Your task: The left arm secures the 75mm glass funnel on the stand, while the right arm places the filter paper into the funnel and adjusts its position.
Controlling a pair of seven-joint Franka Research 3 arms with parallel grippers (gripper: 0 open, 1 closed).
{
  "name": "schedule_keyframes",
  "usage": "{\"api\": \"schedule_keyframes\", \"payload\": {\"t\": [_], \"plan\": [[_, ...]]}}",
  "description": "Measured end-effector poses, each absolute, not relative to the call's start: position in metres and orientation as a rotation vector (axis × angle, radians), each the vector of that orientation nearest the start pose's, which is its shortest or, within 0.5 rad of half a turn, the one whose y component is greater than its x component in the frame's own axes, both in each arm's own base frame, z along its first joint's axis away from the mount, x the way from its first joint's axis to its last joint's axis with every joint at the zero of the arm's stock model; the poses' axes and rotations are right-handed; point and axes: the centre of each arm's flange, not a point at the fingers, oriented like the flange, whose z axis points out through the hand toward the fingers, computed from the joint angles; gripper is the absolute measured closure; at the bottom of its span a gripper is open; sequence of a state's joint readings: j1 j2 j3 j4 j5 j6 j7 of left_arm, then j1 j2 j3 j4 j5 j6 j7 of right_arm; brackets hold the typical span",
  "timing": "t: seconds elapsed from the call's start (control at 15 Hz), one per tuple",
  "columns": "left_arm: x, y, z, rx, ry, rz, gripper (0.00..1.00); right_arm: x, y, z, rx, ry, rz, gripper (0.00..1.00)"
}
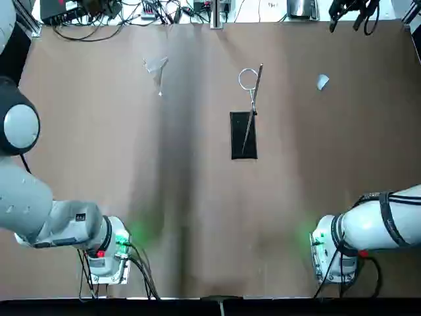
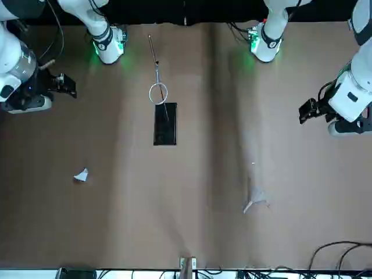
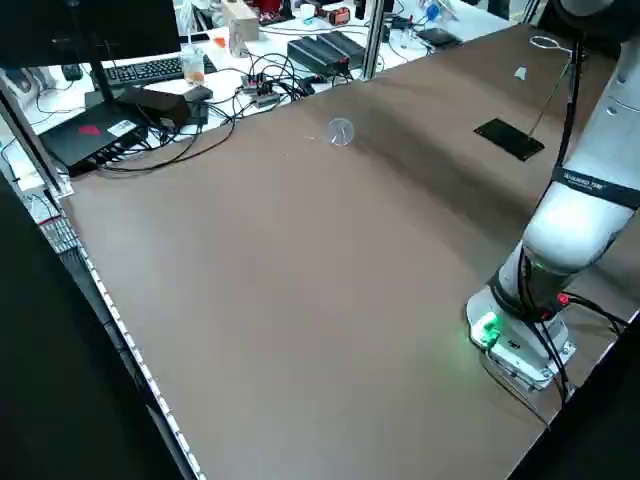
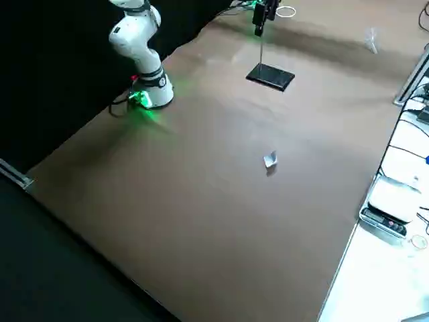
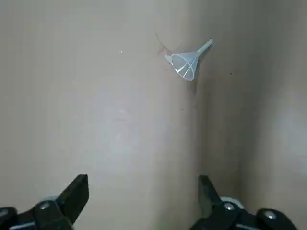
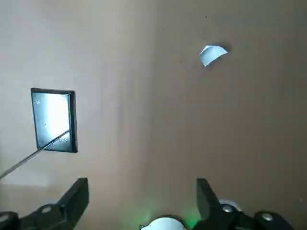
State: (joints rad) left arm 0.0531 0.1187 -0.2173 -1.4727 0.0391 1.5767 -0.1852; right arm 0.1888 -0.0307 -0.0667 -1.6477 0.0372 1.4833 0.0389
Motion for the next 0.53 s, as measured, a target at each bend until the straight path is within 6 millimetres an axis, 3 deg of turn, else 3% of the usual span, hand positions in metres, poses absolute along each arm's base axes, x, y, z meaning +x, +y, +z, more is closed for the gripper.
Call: {"api": "schedule_keyframes", "payload": {"t": [0.33,0.53], "plan": [[0.585,-0.081,0.605,-3.126,-0.046,0.015,0.0,0.529,0.066,0.598,-3.104,-0.124,0.21,0.0],[0.585,-0.053,0.597,-3.118,-0.119,0.08,0.0,0.53,0.066,0.599,-3.104,-0.122,0.195,0.0]]}}
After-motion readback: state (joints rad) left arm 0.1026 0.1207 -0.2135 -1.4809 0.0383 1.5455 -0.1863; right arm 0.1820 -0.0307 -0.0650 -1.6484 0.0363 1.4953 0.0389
